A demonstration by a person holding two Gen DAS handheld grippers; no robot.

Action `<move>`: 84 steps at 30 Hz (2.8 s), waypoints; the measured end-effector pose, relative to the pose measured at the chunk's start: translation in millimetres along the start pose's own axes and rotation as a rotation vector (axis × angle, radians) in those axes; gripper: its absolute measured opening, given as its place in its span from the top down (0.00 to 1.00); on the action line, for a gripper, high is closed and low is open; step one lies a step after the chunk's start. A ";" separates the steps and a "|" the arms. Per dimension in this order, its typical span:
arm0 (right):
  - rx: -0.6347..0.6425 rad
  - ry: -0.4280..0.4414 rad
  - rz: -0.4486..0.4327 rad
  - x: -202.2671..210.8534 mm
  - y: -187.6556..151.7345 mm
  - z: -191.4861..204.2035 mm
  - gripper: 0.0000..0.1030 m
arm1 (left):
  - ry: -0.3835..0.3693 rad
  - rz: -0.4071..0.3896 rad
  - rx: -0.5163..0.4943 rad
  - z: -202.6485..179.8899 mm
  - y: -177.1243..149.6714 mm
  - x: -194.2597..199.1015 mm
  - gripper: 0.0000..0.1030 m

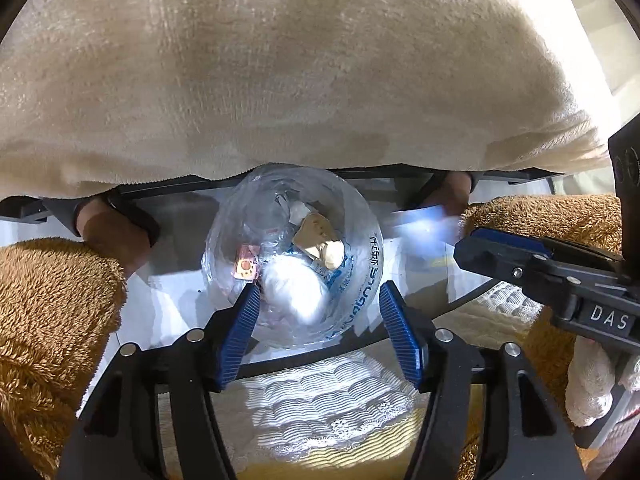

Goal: Collect trash

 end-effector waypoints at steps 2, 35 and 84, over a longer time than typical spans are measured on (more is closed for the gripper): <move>-0.004 -0.001 -0.007 1.8 0.2 -0.4 0.61 | 0.001 -0.007 0.000 -0.9 -0.3 1.7 0.41; 0.346 -0.383 -0.732 128.8 -40.1 69.5 0.47 | -0.095 -0.693 -0.240 -40.3 -24.6 138.6 0.31; 0.412 -0.395 -0.942 160.6 -45.7 70.3 0.05 | -0.051 -1.027 -0.263 -45.6 -49.0 180.0 0.06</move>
Point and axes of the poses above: each gripper's, at about its wrist camera, not at the fingertips, and x roughly against the way its jaws point, z to its left, y to its top, the point moved 1 cm from there along -x, roughly the way its jaws point, and after that the axes turned 9 degrees about x, right-handed, at the moved point
